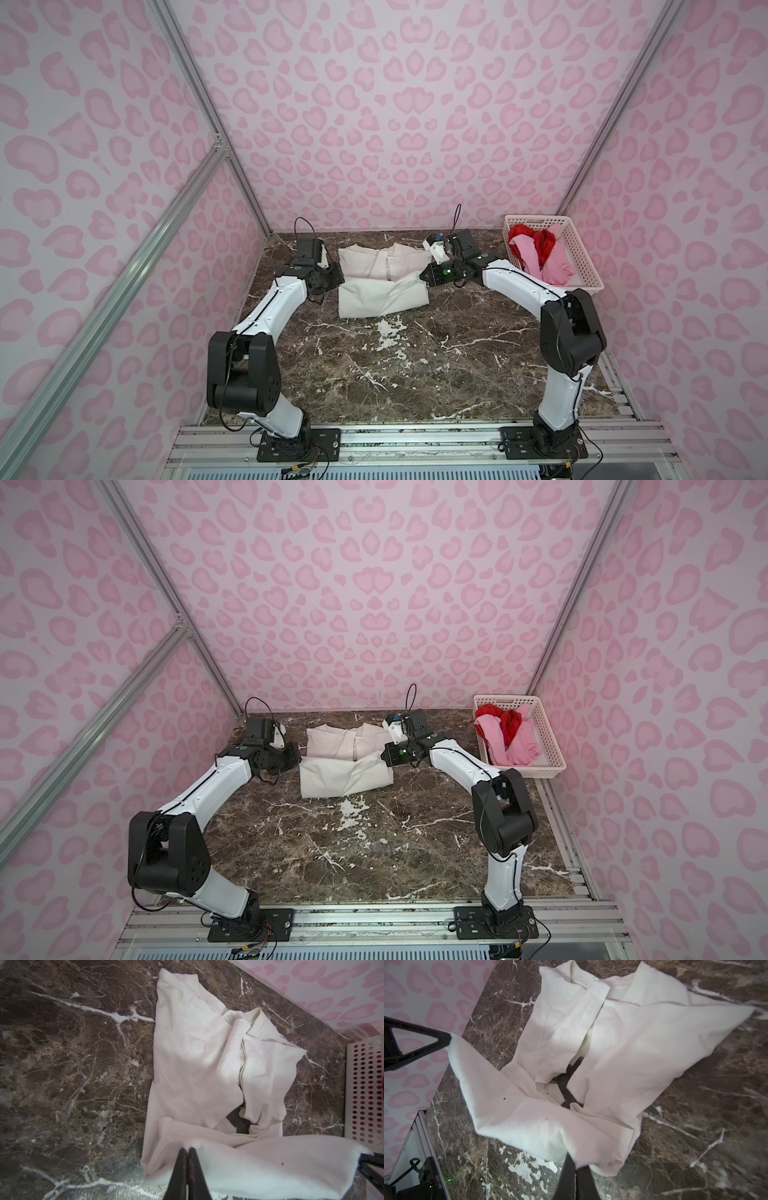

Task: Fold and stack t-shirts
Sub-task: Fold the T-shirt.

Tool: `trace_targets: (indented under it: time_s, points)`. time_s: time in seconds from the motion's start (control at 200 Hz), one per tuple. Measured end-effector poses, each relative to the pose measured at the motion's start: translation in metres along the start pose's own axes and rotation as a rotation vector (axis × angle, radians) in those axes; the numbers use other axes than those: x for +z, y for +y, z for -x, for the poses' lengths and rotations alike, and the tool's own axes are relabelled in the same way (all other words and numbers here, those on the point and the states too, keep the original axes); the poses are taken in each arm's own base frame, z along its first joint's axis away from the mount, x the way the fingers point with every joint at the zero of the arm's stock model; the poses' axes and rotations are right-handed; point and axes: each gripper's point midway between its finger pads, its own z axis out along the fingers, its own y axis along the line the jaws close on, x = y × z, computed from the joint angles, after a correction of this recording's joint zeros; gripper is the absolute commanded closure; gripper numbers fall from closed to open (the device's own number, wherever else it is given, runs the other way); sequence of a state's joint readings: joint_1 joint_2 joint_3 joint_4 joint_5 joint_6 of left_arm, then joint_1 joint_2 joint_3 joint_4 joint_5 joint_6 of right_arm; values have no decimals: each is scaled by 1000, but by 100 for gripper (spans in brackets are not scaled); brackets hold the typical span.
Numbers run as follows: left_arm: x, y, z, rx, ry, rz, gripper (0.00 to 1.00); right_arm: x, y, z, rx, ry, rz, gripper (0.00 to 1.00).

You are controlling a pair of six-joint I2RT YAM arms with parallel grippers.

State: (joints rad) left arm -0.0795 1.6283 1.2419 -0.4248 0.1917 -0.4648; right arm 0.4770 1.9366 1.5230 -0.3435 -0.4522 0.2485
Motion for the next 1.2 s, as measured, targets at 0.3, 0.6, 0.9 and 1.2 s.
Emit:
trace_targets:
  time_s: [0.3,0.6,0.9,1.2]
  points:
    - [30,-8,59,-6,-56,-14,96,3,-46,62,4,-74,14,100]
    - [67,6,82,-19,-44,4,96,50,-74,100,-11,-77,59,100]
    - [81,11,105,-27,-69,-24,75,54,-74,124,-38,-141,98,78]
    - [47,-5,112,-11,-154,-99,65,66,-81,106,-14,-119,113,47]
